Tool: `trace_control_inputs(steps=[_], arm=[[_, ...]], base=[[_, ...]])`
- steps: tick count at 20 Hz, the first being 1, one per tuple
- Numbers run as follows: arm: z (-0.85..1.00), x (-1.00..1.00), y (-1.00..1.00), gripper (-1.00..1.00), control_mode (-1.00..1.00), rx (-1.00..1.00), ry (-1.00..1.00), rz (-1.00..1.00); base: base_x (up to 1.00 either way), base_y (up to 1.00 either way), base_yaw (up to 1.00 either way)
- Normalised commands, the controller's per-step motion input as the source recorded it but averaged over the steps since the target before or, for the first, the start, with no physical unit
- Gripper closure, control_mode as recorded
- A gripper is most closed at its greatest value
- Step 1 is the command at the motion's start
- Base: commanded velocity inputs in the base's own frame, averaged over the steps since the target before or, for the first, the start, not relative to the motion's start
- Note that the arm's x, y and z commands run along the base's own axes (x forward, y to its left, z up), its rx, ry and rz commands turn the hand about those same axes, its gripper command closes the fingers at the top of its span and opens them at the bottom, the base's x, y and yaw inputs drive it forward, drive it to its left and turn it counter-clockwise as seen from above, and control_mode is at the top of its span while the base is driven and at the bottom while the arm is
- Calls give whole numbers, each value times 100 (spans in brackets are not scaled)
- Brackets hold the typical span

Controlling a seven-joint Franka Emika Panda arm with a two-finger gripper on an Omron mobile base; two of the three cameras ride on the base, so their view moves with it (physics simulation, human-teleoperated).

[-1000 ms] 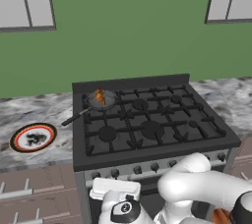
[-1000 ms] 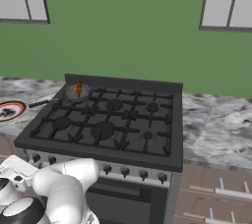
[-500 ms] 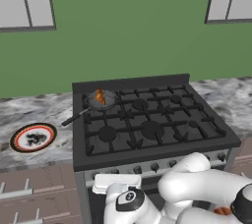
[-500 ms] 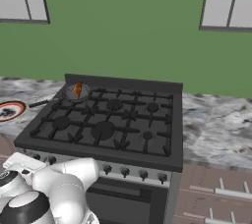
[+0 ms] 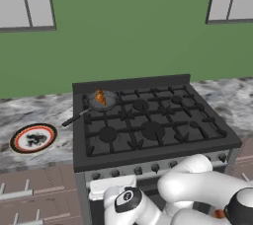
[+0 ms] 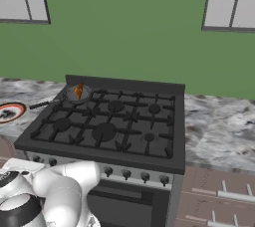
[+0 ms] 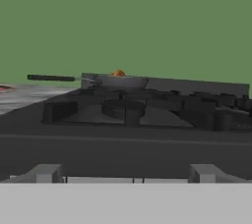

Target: Pick the croissant and place it on the pan. Then turn on the stove to warm the croissant.

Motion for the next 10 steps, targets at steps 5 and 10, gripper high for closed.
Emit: trace_control_inputs(steps=[5,10], arm=[[-5,0,1,-100,-100,0,0,5],[-13,0,0,-100,-100,0,0,6]], base=[[0,0,0],[0,0,0]])
